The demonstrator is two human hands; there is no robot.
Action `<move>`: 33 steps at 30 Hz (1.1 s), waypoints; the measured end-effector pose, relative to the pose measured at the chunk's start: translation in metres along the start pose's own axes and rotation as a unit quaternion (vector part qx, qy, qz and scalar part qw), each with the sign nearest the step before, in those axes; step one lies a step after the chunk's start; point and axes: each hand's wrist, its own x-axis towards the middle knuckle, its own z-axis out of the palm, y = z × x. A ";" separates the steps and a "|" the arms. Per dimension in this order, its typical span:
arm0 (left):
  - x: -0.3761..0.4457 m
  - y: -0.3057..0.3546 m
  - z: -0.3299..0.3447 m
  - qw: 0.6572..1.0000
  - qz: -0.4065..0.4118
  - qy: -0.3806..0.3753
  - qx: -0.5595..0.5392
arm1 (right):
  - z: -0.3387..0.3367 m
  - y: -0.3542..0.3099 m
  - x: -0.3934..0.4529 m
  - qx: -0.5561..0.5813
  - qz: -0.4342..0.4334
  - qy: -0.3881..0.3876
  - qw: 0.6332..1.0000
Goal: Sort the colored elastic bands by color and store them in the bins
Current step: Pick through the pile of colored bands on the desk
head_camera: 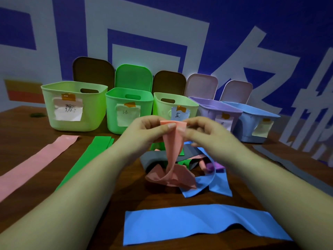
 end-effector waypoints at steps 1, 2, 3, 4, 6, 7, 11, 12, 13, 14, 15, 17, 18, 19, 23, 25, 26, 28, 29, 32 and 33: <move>0.000 0.001 0.000 1.000 0.007 0.007 -0.010 | 0.006 0.004 0.001 -0.017 0.017 -0.031 0.999; -0.001 0.002 -0.001 1.000 0.016 0.018 -0.013 | 0.012 0.007 0.002 -0.037 0.030 -0.055 0.997; 0.000 0.002 -0.001 0.999 0.023 0.033 -0.017 | 0.018 0.010 0.003 -0.055 0.040 -0.066 0.996; 0.001 0.002 -0.003 0.998 0.028 0.049 -0.019 | 0.023 0.012 0.004 -0.064 0.046 -0.067 0.995; 0.003 0.004 -0.008 0.995 0.038 0.086 -0.025 | 0.034 0.014 0.007 -0.060 0.042 -0.060 0.995; 0.005 0.006 -0.011 0.992 0.042 0.111 -0.031 | 0.038 0.012 0.007 -0.050 0.040 -0.058 0.996; 0.009 0.012 -0.025 0.972 0.029 0.214 -0.089 | 0.046 0.002 0.010 0.111 0.088 -0.093 0.985; 0.010 0.013 -0.029 0.966 0.021 0.230 -0.117 | 0.046 -0.003 0.010 0.151 0.105 -0.119 0.976; 0.012 0.014 -0.034 0.959 0.014 0.241 -0.146 | 0.044 -0.007 0.010 0.157 0.120 -0.143 0.970; 0.014 0.015 -0.038 0.953 0.008 0.250 -0.172 | 0.043 -0.009 0.010 0.119 0.131 -0.164 0.970; 0.014 0.016 -0.042 0.946 0.000 0.260 -0.193 | 0.043 -0.008 0.010 0.058 0.139 -0.178 0.972; 0.012 0.020 -0.045 0.937 -0.005 0.274 -0.218 | 0.043 -0.004 0.008 -0.006 0.144 -0.195 0.970; 0.012 0.021 -0.046 0.938 -0.003 0.274 -0.211 | 0.043 0.001 0.008 0.009 0.143 -0.199 0.969; 0.011 0.022 -0.046 0.942 0.002 0.273 -0.194 | 0.043 0.004 0.007 0.035 0.144 -0.200 0.969; 0.008 0.020 -0.040 0.953 0.008 0.265 -0.145 | 0.039 0.012 0.000 0.159 0.148 -0.222 0.950; 0.009 0.027 -0.037 0.954 0.008 0.267 -0.134 | 0.033 0.011 -0.006 0.224 0.159 -0.264 0.925; 0.011 0.032 -0.036 0.956 0.006 0.265 -0.124 | 0.030 0.010 -0.007 0.259 0.169 -0.282 0.908; 0.019 0.044 -0.032 0.965 -0.002 0.244 -0.099 | 0.024 0.006 -0.010 0.301 0.175 -0.293 0.890; 0.023 0.051 -0.029 0.969 -0.004 0.230 -0.085 | 0.021 0.003 -0.011 0.304 0.166 -0.289 0.892; 0.033 0.072 -0.014 0.978 -0.017 0.206 -0.039 | 0.017 -0.002 -0.015 0.258 0.134 -0.211 0.933; 0.036 0.081 -0.010 0.979 -0.021 0.202 -0.024 | 0.016 -0.004 -0.016 0.218 0.111 -0.169 0.955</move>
